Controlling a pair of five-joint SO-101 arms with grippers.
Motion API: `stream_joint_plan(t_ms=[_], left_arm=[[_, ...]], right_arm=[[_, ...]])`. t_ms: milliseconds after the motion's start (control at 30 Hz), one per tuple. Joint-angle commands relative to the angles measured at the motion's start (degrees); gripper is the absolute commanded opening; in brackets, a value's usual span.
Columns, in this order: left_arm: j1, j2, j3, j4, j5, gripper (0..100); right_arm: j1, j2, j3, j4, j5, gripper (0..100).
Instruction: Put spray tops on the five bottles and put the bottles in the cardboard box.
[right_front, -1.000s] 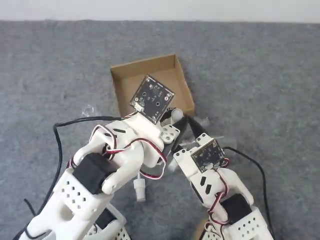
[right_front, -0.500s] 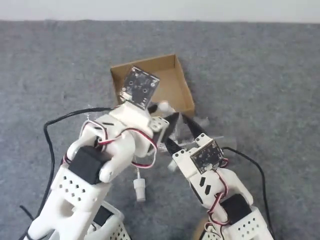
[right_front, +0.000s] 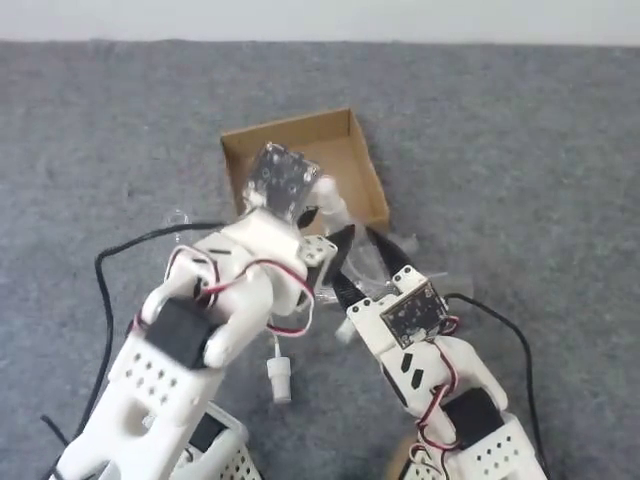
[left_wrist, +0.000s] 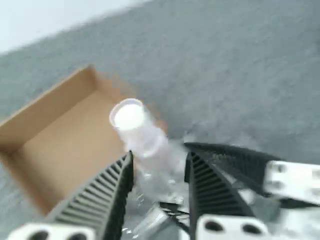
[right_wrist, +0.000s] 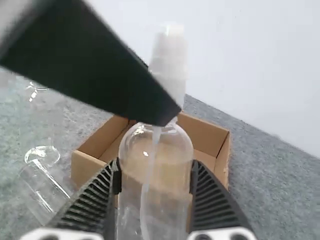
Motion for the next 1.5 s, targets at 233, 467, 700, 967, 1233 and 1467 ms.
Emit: stream_joint_plan(t_ms=[233,467,700,967,1233,1467], left_arm=[[5.6,-10.5,1.0,0.7,-0.1,16],[0.9,-16.7,1.2,-0.8,0.1,16],[-14.5,-19.0,3.2,-1.0,7.2,16],[-20.9,-19.0,11.6,-11.6,11.2,16],[-21.0,-18.5,21.2,-23.0,11.3,16],[-20.6,-18.5,26.0,-30.3,11.3,16]], right_arm=[[0.2,-0.9,-0.3,-1.2,1.5,0.6],[0.4,-0.9,-0.4,-1.2,1.4,0.6],[0.4,-1.0,-0.7,-1.6,1.1,0.6],[0.2,-1.0,-1.3,-1.7,1.1,0.6],[0.0,-1.0,-2.2,-1.3,1.1,0.6],[0.0,-1.0,-2.2,-1.3,1.1,0.6]])
